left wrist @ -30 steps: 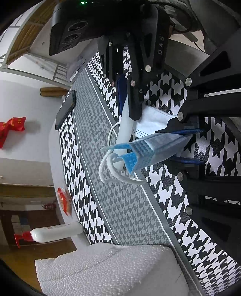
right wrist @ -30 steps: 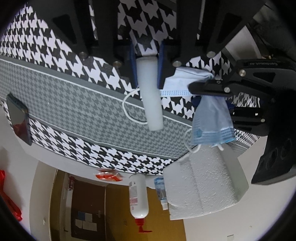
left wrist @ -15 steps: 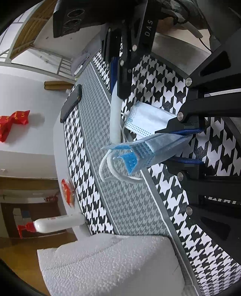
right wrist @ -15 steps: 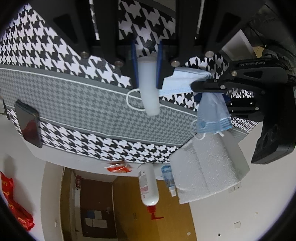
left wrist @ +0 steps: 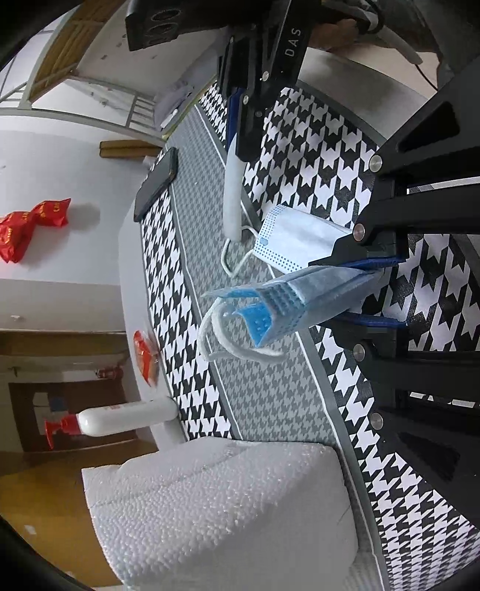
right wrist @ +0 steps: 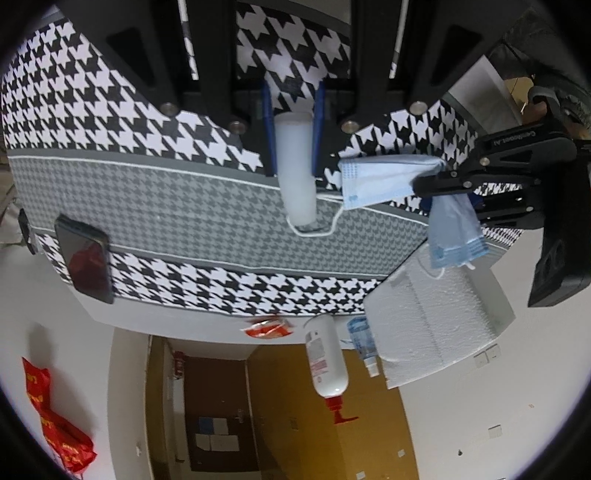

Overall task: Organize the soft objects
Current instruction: 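Carry the blue mask and white tube toward the foam box with both grippers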

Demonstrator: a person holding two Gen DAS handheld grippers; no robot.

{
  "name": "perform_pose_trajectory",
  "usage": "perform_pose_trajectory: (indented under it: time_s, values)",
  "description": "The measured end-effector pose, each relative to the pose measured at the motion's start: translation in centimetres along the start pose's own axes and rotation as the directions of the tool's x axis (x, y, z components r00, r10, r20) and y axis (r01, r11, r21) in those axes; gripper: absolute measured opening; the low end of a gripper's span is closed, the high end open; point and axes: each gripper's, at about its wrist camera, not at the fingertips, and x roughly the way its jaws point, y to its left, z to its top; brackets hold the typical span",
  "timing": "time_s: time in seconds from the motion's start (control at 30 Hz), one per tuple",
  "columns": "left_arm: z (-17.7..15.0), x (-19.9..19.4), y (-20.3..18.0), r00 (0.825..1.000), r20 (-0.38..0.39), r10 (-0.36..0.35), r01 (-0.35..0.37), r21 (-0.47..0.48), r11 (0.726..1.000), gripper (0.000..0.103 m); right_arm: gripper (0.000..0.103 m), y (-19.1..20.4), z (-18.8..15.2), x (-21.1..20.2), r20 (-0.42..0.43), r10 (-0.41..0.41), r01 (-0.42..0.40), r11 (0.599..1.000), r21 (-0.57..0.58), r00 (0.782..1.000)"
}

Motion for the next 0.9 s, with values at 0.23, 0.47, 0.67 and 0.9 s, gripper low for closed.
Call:
perform_pose_trajectory:
  time_s: [0.23, 0.47, 0.67, 0.9]
  values:
    - [0.1, -0.9, 0.2, 1.000, 0.022, 0.017, -0.017, -0.005, 1.000, 0.021, 0.021, 0.1, -0.2, -1.0, 0.024, -0.011, 0.011, 1.000, 0.017, 1.000]
    - [0.0, -2.5, 0.5, 0.997, 0.063, 0.041, -0.041, 0.002, 0.999, 0.021, 0.021, 0.2, -0.1, -2.3, 0.064, -0.032, 0.028, 0.998, 0.056, 0.997]
    - [0.1, -3.6, 0.6, 0.994, 0.086, 0.069, -0.071, 0.017, 0.997, 0.021, 0.021, 0.7, -0.1, -2.9, 0.082, -0.045, 0.039, 0.997, 0.073, 0.996]
    - [0.1, -5.4, 0.3, 0.990, 0.127, 0.060, -0.067, 0.053, 0.996, 0.021, 0.021, 1.6, -0.5, -4.1, 0.120, -0.069, 0.057, 0.993, 0.106, 0.990]
